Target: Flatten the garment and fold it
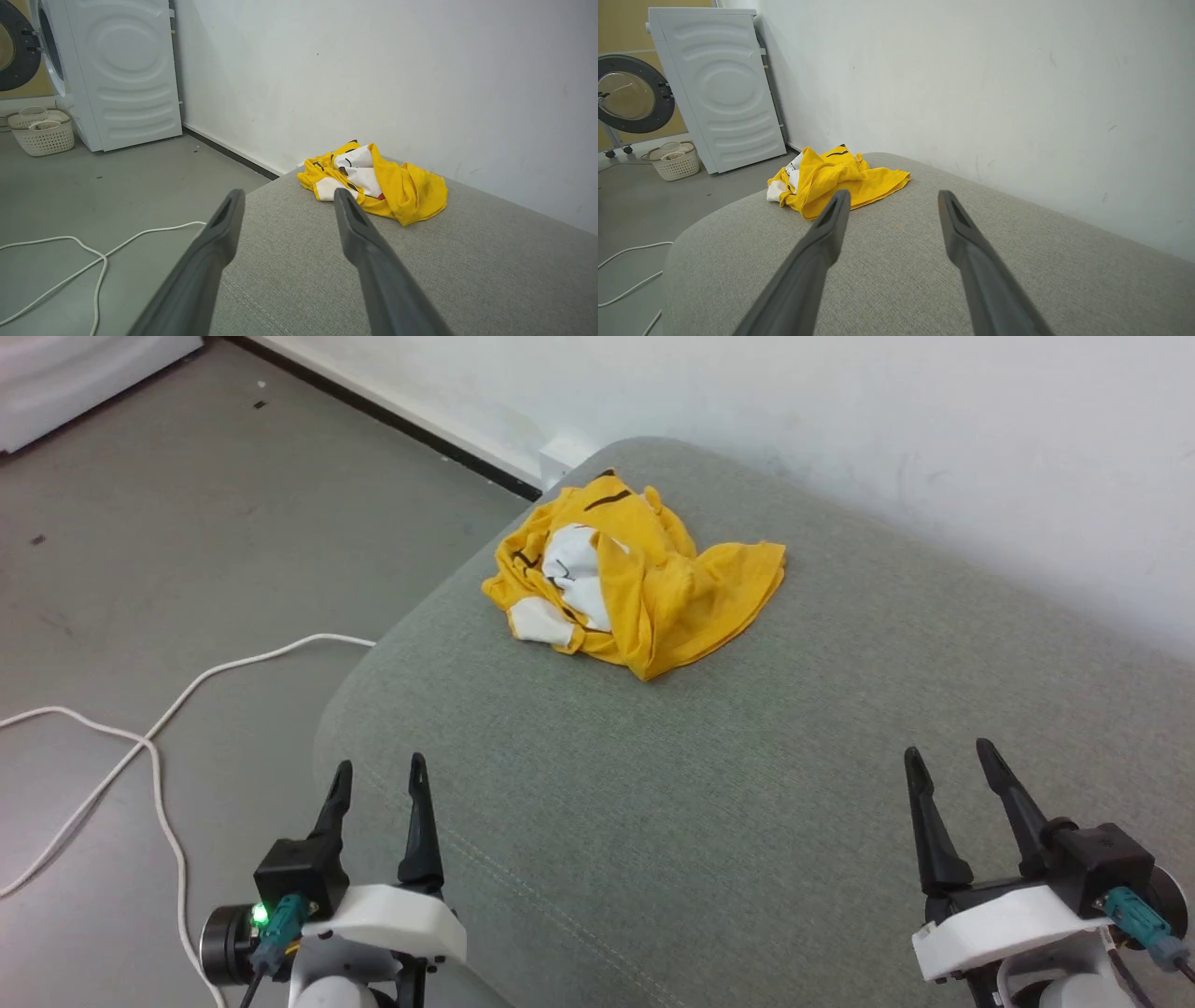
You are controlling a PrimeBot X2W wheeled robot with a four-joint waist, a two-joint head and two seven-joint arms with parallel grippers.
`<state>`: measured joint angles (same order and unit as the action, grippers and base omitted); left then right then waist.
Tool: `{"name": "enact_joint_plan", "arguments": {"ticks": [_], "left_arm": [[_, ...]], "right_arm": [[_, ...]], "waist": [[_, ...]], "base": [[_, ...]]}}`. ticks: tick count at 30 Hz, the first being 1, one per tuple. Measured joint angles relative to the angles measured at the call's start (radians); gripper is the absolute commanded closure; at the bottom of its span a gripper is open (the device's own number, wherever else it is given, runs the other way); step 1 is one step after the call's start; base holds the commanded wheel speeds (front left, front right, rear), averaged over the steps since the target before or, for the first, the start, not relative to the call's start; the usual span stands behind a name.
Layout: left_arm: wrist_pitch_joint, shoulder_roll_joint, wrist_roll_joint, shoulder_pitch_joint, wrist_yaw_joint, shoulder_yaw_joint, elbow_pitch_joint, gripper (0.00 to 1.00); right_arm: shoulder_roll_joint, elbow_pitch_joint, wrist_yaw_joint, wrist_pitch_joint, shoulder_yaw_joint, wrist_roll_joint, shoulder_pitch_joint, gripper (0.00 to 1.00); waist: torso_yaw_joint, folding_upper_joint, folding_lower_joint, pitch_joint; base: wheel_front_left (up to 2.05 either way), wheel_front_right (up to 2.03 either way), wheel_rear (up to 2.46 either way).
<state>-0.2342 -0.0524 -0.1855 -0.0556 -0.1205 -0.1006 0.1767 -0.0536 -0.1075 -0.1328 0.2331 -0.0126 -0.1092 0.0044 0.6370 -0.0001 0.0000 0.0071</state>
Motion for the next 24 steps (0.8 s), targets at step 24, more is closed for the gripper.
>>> {"name": "enact_joint_plan", "arguments": {"ticks": [24], "left_arm": [[0.046,0.000,-0.178,-0.506,0.078,-0.010,0.309,0.00]], "right_arm": [[0.002,0.061,0.000,-0.023,0.016,0.039,-0.073,0.00]], "waist": [[-0.012,0.0000,0.0001,0.132]], "base": [[0.00,0.00,0.00]]}}
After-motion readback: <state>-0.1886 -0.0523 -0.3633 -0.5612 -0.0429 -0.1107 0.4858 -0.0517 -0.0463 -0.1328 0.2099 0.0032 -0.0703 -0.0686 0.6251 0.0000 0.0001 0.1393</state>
